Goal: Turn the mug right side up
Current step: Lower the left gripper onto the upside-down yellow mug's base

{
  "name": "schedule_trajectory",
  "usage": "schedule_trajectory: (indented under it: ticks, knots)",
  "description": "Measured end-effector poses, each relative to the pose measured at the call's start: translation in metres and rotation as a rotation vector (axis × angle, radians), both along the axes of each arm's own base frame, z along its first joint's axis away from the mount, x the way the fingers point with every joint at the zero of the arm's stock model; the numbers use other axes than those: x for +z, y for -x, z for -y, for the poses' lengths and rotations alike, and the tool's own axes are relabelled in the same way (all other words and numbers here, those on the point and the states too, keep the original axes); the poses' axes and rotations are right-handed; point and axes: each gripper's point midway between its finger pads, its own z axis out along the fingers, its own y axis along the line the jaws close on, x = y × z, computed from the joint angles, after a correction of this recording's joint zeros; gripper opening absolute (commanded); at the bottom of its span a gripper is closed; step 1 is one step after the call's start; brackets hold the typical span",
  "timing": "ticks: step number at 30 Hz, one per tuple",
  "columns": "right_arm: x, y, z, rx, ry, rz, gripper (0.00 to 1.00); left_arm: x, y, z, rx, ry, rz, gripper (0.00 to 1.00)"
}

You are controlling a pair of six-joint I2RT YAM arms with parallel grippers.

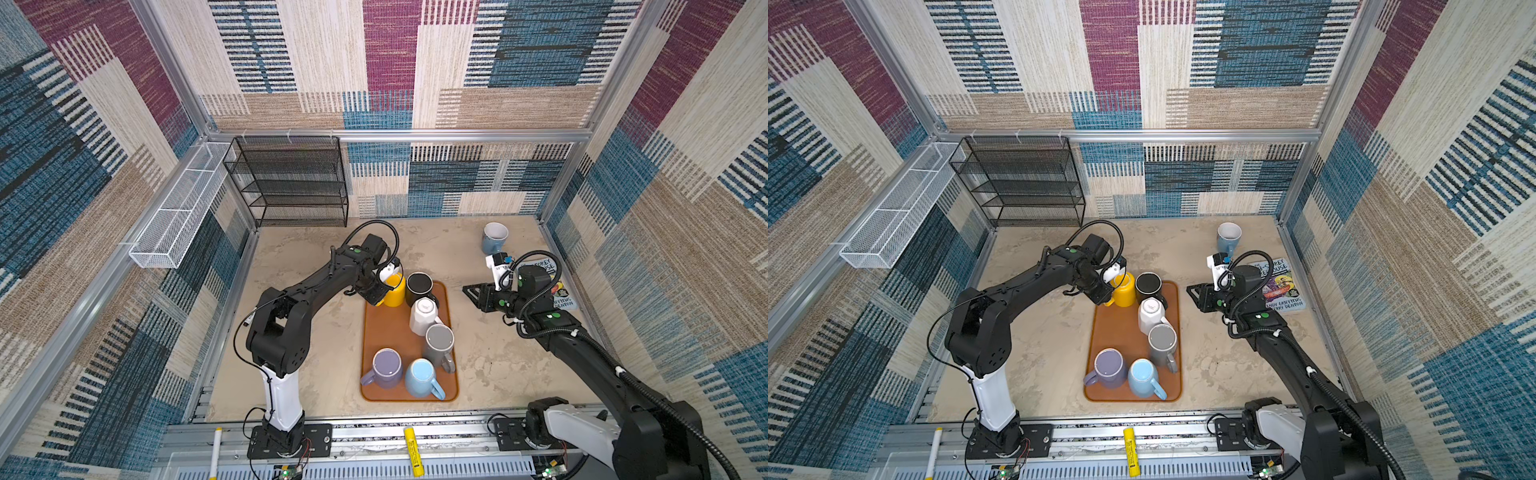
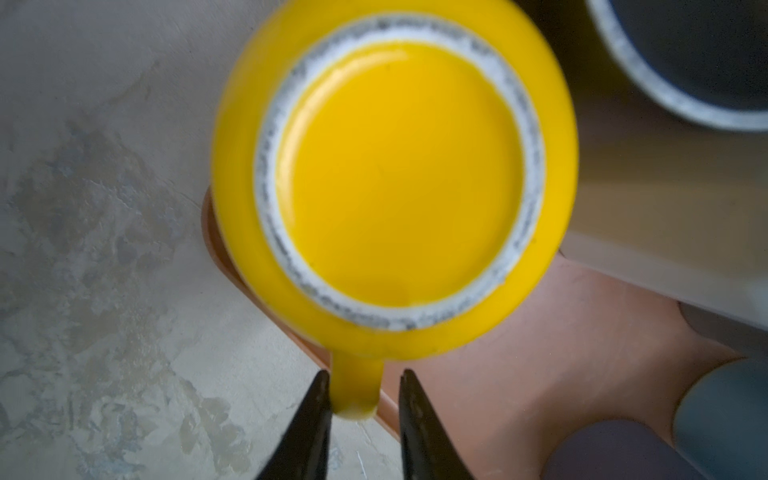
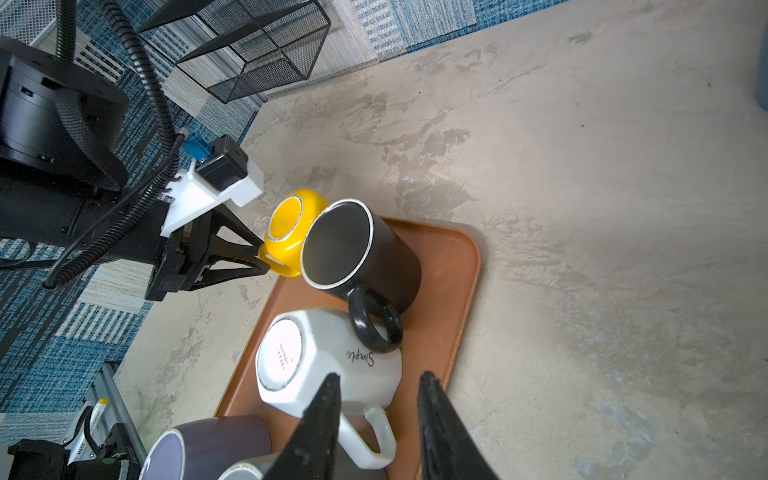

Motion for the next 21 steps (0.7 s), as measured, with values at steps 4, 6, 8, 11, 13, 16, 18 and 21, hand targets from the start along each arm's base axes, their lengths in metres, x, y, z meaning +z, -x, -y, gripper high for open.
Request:
schedule_trajectory:
  ticks: [4, 6, 8, 11, 13, 16, 18, 21]
  knots:
    - [0.001, 0.000, 0.000, 0.000, 0.000, 0.002, 0.35, 0.002, -0.004, 0.002, -0.001, -0.003, -0.004, 0.25]
    - [0.001, 0.001, 0.000, 0.000, 0.000, 0.001, 0.35, 0.004, -0.005, 0.003, -0.001, -0.005, -0.007, 0.26]
    - [0.001, 0.001, 0.000, 0.000, 0.000, 0.002, 0.35, 0.004, -0.007, 0.004, -0.001, -0.007, -0.011, 0.26]
    - [0.001, 0.000, 0.002, -0.009, 0.005, 0.005, 0.35, 0.003, -0.007, 0.004, -0.001, -0.014, -0.022, 0.29]
    - [0.002, 0.000, 0.002, -0.012, 0.006, 0.008, 0.35, 0.002, -0.008, 0.004, -0.002, -0.019, -0.032, 0.32]
    - [0.004, 0.001, 0.003, -0.014, 0.007, 0.013, 0.35, -0.001, -0.007, 0.004, -0.002, -0.029, -0.050, 0.35]
    - [0.004, 0.001, 0.003, -0.015, 0.008, 0.013, 0.35, -0.004, -0.006, 0.004, -0.002, -0.035, -0.062, 0.35]
    - [0.005, 0.001, 0.003, -0.016, 0.008, 0.016, 0.35, -0.006, -0.005, 0.003, -0.002, -0.041, -0.073, 0.31]
